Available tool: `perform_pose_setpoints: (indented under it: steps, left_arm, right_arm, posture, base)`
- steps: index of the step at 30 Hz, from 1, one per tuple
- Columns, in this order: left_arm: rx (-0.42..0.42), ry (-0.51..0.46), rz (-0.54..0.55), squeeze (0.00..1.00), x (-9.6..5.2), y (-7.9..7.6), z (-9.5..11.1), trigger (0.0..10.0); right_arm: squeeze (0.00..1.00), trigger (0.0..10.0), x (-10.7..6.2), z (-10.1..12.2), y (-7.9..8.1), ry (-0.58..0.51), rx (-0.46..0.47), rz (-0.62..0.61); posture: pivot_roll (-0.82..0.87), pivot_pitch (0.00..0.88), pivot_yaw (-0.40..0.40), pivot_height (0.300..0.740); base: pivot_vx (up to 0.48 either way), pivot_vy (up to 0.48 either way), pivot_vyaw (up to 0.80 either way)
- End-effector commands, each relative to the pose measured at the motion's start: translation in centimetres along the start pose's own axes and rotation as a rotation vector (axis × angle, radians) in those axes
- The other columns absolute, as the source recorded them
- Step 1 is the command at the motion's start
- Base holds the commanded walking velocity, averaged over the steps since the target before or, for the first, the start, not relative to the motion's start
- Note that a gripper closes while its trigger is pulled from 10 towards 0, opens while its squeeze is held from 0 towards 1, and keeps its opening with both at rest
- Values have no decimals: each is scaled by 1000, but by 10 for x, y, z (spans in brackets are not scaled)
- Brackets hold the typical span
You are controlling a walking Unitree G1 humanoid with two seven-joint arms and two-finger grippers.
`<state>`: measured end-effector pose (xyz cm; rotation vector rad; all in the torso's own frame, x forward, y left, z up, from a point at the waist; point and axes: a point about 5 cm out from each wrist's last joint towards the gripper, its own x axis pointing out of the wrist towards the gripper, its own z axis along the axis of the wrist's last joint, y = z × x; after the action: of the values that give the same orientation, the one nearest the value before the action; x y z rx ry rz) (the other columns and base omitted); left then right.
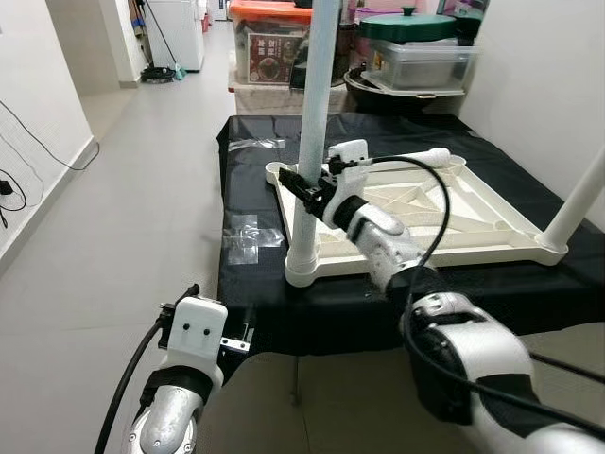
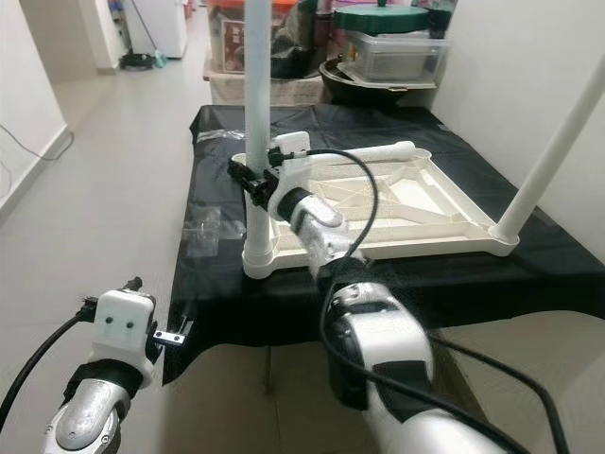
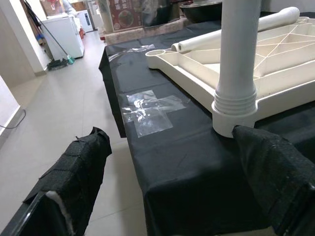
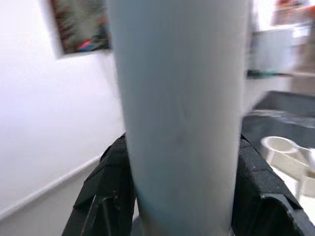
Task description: Building children table
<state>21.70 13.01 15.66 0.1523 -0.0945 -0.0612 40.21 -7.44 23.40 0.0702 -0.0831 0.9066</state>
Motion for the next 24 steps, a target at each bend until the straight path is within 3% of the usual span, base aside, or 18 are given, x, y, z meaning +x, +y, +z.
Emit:
perform_pose_setpoints:
  steps: [1, 2, 3, 5, 10, 14, 15, 18, 20, 24]
  left_arm:
    - [-7, -6, -11, 0, 1, -2, 0, 10000]
    - [-7, -10, -11, 0, 2, -3, 1, 10000]
    - [-7, -10, -11, 0, 2, -3, 1, 10000]
    - [-4, -17, -8, 0, 2, -3, 3, 10000]
    - [0, -23, 3, 0, 0, -1, 5, 10000]
    - [1, -24, 6, 0, 0, -1, 5, 10000]
    - [1, -25, 8, 0, -1, -1, 6, 10000]
    - [0, -25, 8, 0, -2, -2, 7, 10000]
    - [-2, -25, 7, 0, -2, -2, 8, 10000]
    - [-2, -26, 7, 0, -2, -2, 8, 10000]
  right_arm:
    - [0, 10000, 9, -18, 24, 117, 24, 238]
    - [0, 10000, 8, -22, 32, 164, 27, 356]
    - [0, 10000, 8, -22, 32, 164, 27, 356]
    - [0, 10000, 11, -30, 44, 242, -4, 482]
    - [0, 10000, 15, -42, 53, 305, -80, 497]
    - [0, 10000, 15, -45, 54, 314, -88, 497]
    - [0, 0, 16, -47, 55, 311, -72, 463]
    - [0, 0, 14, -56, 55, 296, -73, 420]
    - [0, 0, 12, -63, 50, 290, -101, 295]
    - [0, 0, 10, -66, 43, 284, -124, 176]
  posture:
    - [57, 11, -78, 740]
    - [60, 13, -83, 740]
    - [60, 13, -83, 740]
    - [71, 21, -95, 740]
    - [88, 36, -108, 740]
    - [88, 36, -108, 740]
    - [88, 37, -109, 740]
    - [86, 40, -104, 740]
    - [86, 37, -100, 740]
    - [81, 33, -93, 740]
  base:
    - [0, 0, 0]
    - [0, 0, 0]
    - [0, 0, 0]
    - [0, 0, 0]
    - [0, 0, 0]
    - [0, 0, 0]
    - [0, 0, 0]
    - [0, 0, 0]
    - [0, 0, 0]
    - [0, 0, 0]
